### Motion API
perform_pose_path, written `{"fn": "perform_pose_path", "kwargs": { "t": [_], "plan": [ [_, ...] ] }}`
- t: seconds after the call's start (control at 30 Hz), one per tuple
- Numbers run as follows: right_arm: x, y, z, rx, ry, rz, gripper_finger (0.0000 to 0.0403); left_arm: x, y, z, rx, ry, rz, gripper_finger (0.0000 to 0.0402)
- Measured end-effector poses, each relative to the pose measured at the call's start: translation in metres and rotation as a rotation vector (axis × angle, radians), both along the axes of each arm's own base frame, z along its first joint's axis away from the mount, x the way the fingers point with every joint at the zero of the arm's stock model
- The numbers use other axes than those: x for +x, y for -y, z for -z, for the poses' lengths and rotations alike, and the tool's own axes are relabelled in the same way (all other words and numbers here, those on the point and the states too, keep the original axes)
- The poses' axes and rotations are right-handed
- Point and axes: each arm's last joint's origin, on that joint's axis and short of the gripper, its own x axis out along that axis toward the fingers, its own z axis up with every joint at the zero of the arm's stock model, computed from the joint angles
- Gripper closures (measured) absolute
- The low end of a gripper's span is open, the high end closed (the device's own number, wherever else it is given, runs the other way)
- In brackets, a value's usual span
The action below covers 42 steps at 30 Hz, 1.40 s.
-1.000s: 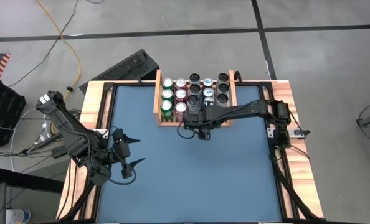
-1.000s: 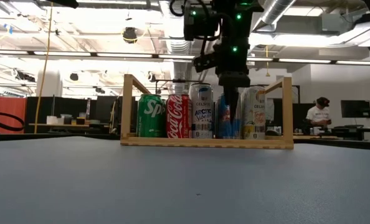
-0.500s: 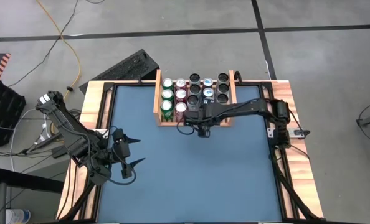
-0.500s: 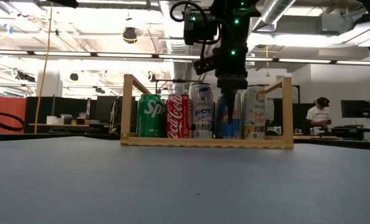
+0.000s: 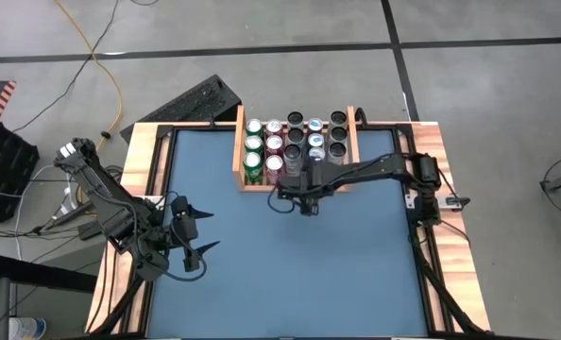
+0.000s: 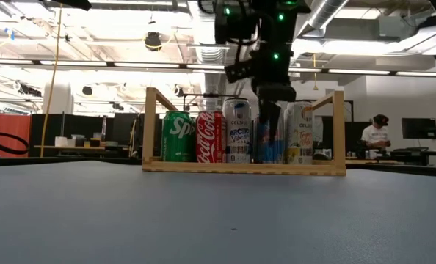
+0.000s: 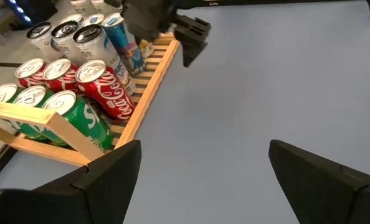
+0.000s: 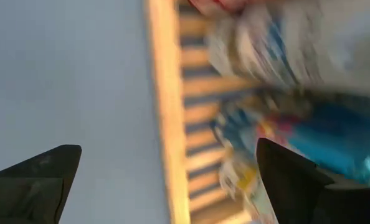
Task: Place canned beverage on shelf
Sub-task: Adjust the blue soda on the shelf
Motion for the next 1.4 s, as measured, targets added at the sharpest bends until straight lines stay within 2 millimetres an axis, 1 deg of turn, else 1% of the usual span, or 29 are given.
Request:
{"fn": "perform_pose_path", "kwargs": {
  "t": [0.07,0.13,0.23,0.4,0.5,0.7,0.83,0.93,1.03,1.23,1.3,1.4],
  "plan": [
    [0.004,-0.004,-0.001,-0.014,0.014,-0.050,0.0129,0.000,0.000,0.000,0.001,0.000,0.000,0.0060],
    [0.004,-0.002,0.000,-0.016,0.019,-0.057,0.0129,0.000,0.000,0.000,0.004,-0.001,0.002,0.0060],
    [0.003,0.008,0.007,-0.028,0.023,-0.023,0.0129,0.000,0.000,0.000,0.004,-0.001,0.002,0.0060],
    [-0.008,0.020,0.021,-0.011,-0.026,0.051,0.0129,0.000,0.000,0.000,0.006,-0.002,0.003,0.0060],
    [-0.013,0.016,0.031,0.037,-0.048,0.057,0.0129,0.000,0.000,0.000,0.005,-0.001,0.002,0.0060],
    [-0.015,0.003,0.031,-0.004,-0.083,0.036,0.0129,0.000,0.000,0.000,0.011,-0.003,0.006,0.0060],
    [-0.007,-0.003,0.031,-0.003,-0.014,-0.018,0.0129,0.000,0.000,0.000,0.012,-0.002,0.006,0.0060],
    [-0.002,-0.005,0.030,-0.030,0.011,-0.064,0.0129,0.000,0.000,0.000,0.011,-0.001,0.005,0.0060],
    [-0.001,0.004,0.029,-0.032,0.031,-0.046,0.0129,0.000,0.000,0.000,0.010,-0.001,0.005,0.0060],
    [-0.002,0.027,0.029,-0.057,0.047,0.024,0.0129,0.000,0.000,0.000,0.011,0.001,0.002,0.0060],
    [-0.003,0.031,0.029,-0.046,0.056,0.050,0.0129,0.000,0.000,0.000,0.007,0.004,-0.001,0.0060],
    [-0.005,0.031,0.031,-0.029,0.051,0.065,0.0129,0.000,0.000,0.000,0.002,0.004,-0.003,0.0060]
  ]
}}
